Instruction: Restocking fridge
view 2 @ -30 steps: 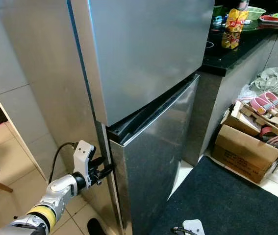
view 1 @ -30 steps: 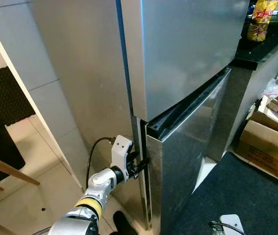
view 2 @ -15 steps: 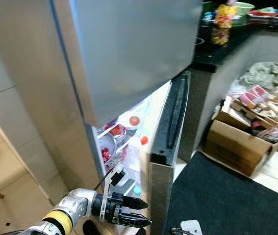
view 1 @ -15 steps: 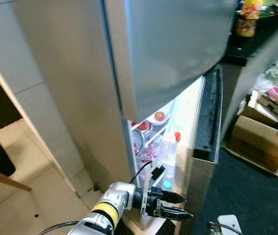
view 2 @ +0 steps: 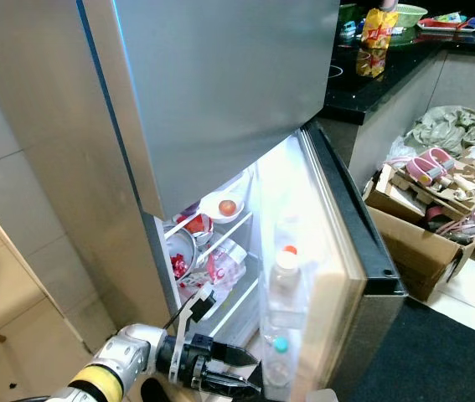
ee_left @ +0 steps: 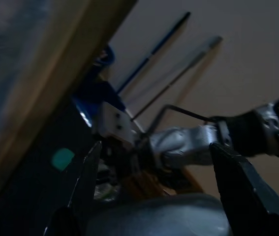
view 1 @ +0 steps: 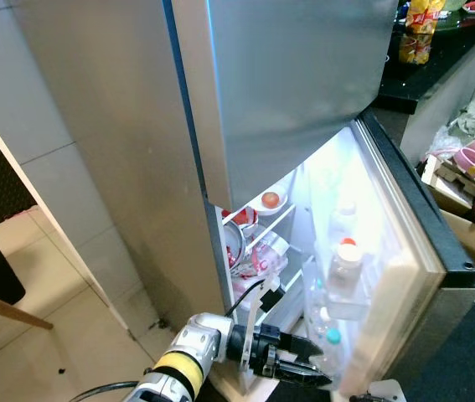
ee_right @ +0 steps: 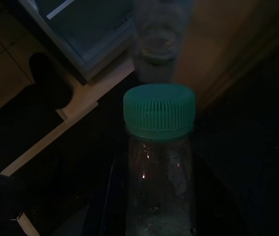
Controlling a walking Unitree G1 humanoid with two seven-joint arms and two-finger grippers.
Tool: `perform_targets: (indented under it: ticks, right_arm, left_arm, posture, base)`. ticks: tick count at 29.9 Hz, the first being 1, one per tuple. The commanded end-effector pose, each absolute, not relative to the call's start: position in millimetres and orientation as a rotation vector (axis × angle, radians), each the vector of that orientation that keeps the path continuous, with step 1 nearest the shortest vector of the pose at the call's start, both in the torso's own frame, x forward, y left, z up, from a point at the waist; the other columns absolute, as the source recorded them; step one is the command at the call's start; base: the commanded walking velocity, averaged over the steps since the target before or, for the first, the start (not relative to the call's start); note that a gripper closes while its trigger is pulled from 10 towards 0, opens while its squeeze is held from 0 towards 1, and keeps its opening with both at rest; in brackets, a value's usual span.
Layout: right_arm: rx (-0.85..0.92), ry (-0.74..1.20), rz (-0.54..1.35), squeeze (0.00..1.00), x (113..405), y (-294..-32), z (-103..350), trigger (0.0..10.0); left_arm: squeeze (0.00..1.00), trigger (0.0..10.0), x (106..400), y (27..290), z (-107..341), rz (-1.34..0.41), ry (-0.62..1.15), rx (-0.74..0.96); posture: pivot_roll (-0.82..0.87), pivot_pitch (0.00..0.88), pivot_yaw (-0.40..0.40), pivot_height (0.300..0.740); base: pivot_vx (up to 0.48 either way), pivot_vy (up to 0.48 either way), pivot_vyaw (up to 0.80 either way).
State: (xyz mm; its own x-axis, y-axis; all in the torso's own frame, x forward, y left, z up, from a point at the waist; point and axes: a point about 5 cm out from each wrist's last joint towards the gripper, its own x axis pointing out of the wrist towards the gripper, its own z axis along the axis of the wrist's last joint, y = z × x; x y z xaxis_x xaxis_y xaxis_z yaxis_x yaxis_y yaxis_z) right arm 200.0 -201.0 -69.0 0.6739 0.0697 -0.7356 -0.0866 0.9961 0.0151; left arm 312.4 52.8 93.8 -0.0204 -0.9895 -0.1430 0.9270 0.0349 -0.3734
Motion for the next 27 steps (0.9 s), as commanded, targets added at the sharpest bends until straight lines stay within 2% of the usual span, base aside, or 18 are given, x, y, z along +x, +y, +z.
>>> perform_targets:
  ticks: [1,2,3,5,6,7,8,10,14,21,22,23,25,27]
  right_arm:
    - [-0.017,0.829,0.101,0.0,195,-196,-72,10.0]
    - [-0.019,0.81,0.108,0.0,198,-194,-70,10.0]
    - [-0.019,0.81,0.108,0.0,198,-194,-70,10.0]
    - [-0.008,0.745,0.123,0.0,210,-190,-63,10.0]
    - [0.005,0.702,0.133,0.0,220,-189,-56,10.0]
    - [0.005,0.702,0.133,0.0,220,-189,-56,10.0]
    - [0.015,0.651,0.144,0.0,232,-188,-47,10.0]
    - [0.013,0.638,0.147,0.0,236,-188,-45,10.0]
    - [-0.068,0.597,0.14,0.0,249,-193,-35,10.0]
    - [-0.213,0.579,0.1,0.0,252,-206,-30,10.0]
    - [-0.313,0.572,-0.024,0.0,252,-227,-26,10.0]
    - [-0.345,0.568,-0.078,0.0,251,-236,-24,10.0]
    - [-0.345,0.568,-0.078,0.0,251,-236,-24,10.0]
    - [-0.434,0.56,-0.23,0.0,249,-258,-18,10.0]
  left_arm:
    - [0.0,10.0,315,58,84,-1.425,0.426,-0.129]
    - [0.0,10.0,321,62,77,-1.277,0.422,-0.026]
    - [0.0,10.0,321,62,77,-1.277,0.422,-0.026]
    - [0.0,10.0,332,80,66,-0.982,0.425,0.111]
    - [0.0,10.0,335,89,62,-0.86,0.423,0.117]
    - [0.0,10.0,335,89,62,-0.86,0.423,0.117]
    - [0.0,10.0,335,99,58,-0.757,0.426,0.093]
    - [0.0,10.0,335,102,57,-0.736,0.426,0.085]
    - [0.0,10.0,328,122,44,-0.589,0.436,0.115]
    - [0.0,10.0,321,136,33,-0.487,0.426,0.128]
    - [0.0,10.0,316,143,29,-0.442,0.423,0.113]
    - [0.0,10.0,315,146,27,-0.428,0.425,0.109]
    - [0.0,10.0,315,146,27,-0.428,0.425,0.109]
    - [0.0,10.0,310,149,24,-0.419,0.428,0.103]
  posture:
    - [-0.06,0.134,0.083,0.74]
    - [-0.06,0.134,0.084,0.74]
    - [-0.06,0.134,0.084,0.74]
    - [-0.06,0.135,0.088,0.74]
    - [-0.06,0.135,0.089,0.74]
    - [-0.06,0.135,0.089,0.74]
    - [-0.06,0.135,0.089,0.74]
    - [-0.06,0.135,0.084,0.74]
    - [-0.05,0.133,0.072,0.74]
    - [-0.05,0.132,0.07,0.74]
    - [-0.04,0.131,0.07,0.74]
    - [-0.04,0.13,0.07,0.74]
    - [-0.04,0.13,0.07,0.74]
    - [-0.04,0.131,0.074,0.74]
  base:
    - [0.0,0.0,0.0]
    - [0.0,0.0,0.0]
    - [0.0,0.0,0.0]
    - [0.0,0.0,0.0]
    - [0.0,0.0,0.0]
    - [0.0,0.0,0.0]
    - [0.0,0.0,0.0]
    - [0.0,0.0,0.0]
    - [0.0,0.0,0.0]
    - [0.0,0.0,0.0]
    - [0.0,0.0,0.0]
    - [0.0,0.0,0.0]
    - [0.0,0.0,0.0]
    - [0.0,0.0,0.0]
